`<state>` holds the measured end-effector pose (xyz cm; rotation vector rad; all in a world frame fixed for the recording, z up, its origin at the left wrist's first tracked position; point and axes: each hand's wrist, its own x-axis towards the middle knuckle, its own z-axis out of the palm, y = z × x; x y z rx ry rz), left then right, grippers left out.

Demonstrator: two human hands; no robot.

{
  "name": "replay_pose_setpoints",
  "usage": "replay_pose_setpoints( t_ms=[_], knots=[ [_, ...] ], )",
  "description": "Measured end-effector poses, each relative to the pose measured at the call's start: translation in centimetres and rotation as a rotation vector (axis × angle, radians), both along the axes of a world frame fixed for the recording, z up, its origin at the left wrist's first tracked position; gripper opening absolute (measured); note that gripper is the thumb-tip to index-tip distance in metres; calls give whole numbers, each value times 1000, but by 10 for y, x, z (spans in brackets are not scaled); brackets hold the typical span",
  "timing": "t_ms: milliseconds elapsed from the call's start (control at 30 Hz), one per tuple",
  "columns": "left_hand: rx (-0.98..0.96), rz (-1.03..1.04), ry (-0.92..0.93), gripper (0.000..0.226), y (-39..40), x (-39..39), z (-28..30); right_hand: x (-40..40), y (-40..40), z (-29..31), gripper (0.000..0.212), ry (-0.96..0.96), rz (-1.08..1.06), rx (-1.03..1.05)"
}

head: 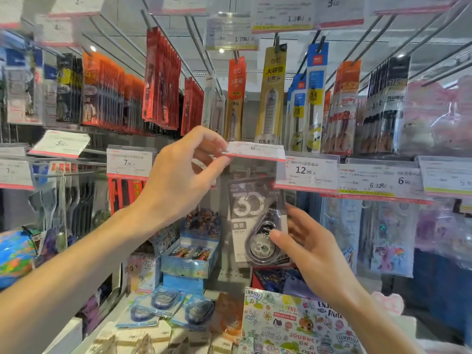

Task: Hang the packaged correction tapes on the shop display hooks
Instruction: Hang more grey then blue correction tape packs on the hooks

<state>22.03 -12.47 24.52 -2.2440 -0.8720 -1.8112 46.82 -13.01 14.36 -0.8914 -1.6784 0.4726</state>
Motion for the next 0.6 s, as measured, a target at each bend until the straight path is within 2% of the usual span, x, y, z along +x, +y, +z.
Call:
replay_pose_setpoints(
  t_ms=[267,500,600],
  knots=[
    [-4,-38,-9,7,0,-3,2,-18,-1,9,51,36,0,52],
    [-2,-44,-5,8,1,-7,-2,-24,-3,13,74,76,2,64],
    [-10,-49,10,8,3,-8,-4,-25,-1,13,64,89,8,64]
  ],
)
